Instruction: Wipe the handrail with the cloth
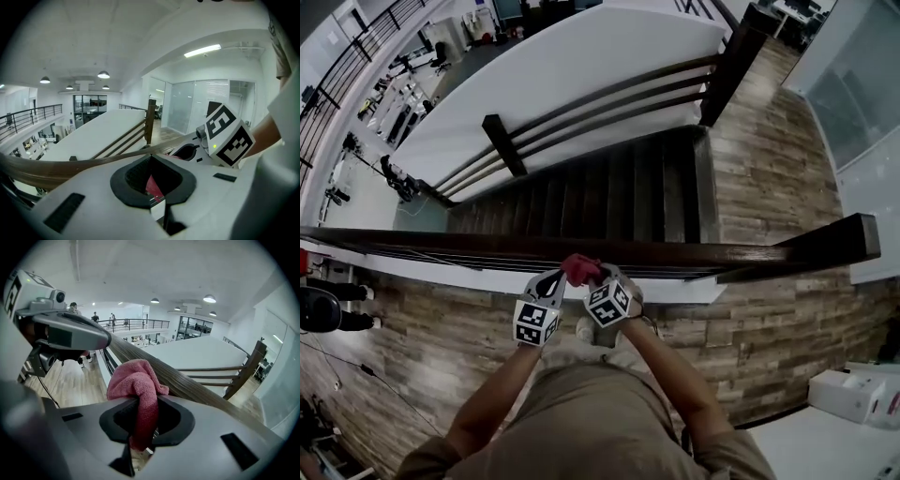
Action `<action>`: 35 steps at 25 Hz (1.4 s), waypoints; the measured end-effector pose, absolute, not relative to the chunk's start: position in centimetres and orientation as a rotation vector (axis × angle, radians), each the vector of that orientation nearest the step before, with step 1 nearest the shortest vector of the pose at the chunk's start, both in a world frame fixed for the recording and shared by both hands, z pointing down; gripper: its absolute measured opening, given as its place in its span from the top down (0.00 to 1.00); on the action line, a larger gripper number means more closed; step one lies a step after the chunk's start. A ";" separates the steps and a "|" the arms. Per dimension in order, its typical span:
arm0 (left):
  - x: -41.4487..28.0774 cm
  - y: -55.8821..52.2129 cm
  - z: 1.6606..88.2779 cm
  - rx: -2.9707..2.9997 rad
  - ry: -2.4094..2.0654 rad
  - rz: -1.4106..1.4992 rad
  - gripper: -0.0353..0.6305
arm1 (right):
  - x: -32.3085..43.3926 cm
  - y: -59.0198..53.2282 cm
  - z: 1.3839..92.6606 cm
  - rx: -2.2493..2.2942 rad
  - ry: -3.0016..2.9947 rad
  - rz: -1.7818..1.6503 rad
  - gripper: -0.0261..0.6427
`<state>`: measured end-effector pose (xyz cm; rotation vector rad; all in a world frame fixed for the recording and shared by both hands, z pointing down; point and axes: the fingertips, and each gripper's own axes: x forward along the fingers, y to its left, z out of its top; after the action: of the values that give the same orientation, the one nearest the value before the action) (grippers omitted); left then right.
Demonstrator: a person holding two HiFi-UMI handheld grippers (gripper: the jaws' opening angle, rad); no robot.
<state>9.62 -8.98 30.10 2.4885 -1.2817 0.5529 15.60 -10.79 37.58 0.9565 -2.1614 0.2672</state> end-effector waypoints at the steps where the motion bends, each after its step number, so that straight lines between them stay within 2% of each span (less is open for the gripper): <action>1: 10.9 -9.0 30.4 2.501 -1.261 0.569 0.92 | 16.6 -10.7 37.7 0.965 -2.161 0.272 0.85; 7: 19.8 -8.9 30.5 2.540 -1.238 0.614 0.92 | 23.6 -10.3 38.0 0.979 -2.193 0.330 0.85; 14: 33.2 -7.4 30.2 2.542 -1.271 0.624 0.92 | 36.3 -9.6 37.3 0.999 -2.238 0.405 0.85; 25: 51.3 -6.9 30.3 2.581 -1.226 0.563 0.92 | 61.2 -9.1 37.9 1.224 -2.137 0.501 0.85; 35: 62.2 -6.7 29.7 2.714 -1.062 0.597 0.92 | 82.8 -8.3 38.6 1.611 -1.891 0.659 0.85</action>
<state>62.20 -6.73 29.67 2.7141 -1.0622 0.5967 82.76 -8.27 38.57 1.6106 -1.8906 0.6589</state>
